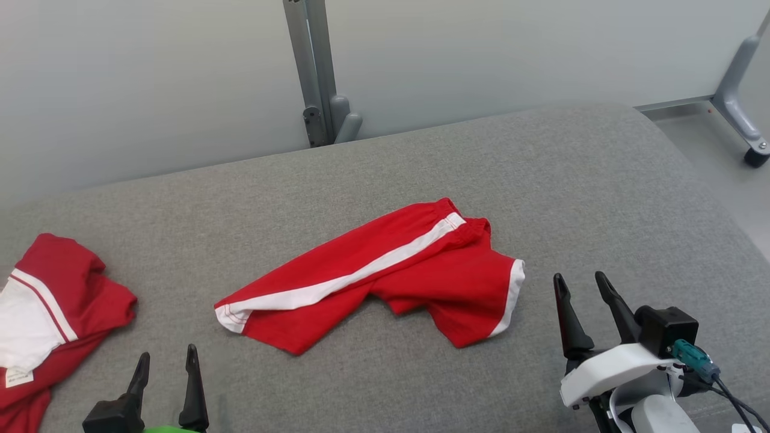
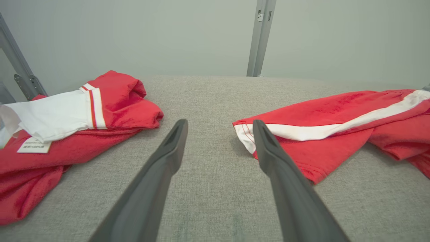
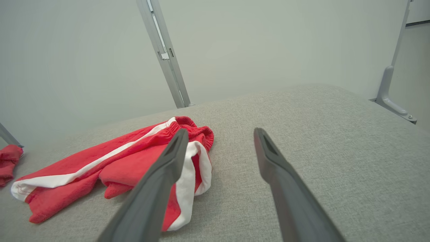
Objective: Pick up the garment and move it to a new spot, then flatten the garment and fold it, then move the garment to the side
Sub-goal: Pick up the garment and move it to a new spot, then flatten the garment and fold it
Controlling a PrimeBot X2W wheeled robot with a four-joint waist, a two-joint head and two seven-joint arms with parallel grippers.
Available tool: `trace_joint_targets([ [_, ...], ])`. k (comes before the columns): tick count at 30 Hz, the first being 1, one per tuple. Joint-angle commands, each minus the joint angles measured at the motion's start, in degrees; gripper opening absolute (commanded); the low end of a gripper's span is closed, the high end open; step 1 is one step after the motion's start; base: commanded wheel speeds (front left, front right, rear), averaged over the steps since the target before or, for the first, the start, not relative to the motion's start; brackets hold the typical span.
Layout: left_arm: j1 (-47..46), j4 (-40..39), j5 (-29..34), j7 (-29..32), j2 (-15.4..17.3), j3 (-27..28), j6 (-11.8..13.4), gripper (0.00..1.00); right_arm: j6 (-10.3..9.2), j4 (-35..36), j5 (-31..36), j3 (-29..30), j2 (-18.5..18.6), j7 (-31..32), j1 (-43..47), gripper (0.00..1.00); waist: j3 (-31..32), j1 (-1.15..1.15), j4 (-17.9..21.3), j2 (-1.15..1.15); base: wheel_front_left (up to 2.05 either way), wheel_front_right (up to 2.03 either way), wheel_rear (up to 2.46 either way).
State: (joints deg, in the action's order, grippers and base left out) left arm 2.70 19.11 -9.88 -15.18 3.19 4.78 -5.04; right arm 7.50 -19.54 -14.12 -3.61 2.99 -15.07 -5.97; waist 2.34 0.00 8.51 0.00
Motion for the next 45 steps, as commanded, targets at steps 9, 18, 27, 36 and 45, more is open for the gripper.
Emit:
trace_joint_targets([
  [9, 1.9, -0.5, 0.1, 0.0, -0.2, -1.5, 0.7, 1.00, -0.02, 0.2, 0.7, 0.2, 0.0, -0.2, 1.8, 1.00, -0.3, 0.00, -2.8, 0.00, 0.00, 0.00, 0.00],
  [18, -1.5, 0.8, -1.5, 0.0, -0.2, -5.1, 0.2, 1.00, -0.03, -0.7, 0.4, -1.5, 0.8, -0.2, -1.6, 1.00, -3.3, 0.00, -5.0, 0.00, 0.00, 0.00, 0.00],
  [27, -12.3, 7.7, -6.4, 0.0, -0.2, -9.5, -1.6, 1.00, -0.02, -6.0, -3.8, -5.8, 4.2, -0.2, -13.3, 1.00, -10.7, 0.00, -7.3, 0.00, 0.00, 0.00, 0.00],
  [36, -20.7, 16.6, -14.0, 0.0, -0.2, -12.7, -2.5, 1.00, -0.02, -14.0, -7.6, -12.3, 5.9, -0.2, -22.4, 1.00, -15.0, 0.00, -7.6, 0.00, 0.00, 0.00, 0.00],
  [45, -23.4, 17.4, -22.6, 0.0, 0.0, -18.5, -2.5, 1.00, -0.02, -16.3, -9.1, -14.5, 6.6, -0.2, -26.1, 1.00, -17.8, 0.00, -7.7, 0.00, 0.00, 0.00, 0.00],
])
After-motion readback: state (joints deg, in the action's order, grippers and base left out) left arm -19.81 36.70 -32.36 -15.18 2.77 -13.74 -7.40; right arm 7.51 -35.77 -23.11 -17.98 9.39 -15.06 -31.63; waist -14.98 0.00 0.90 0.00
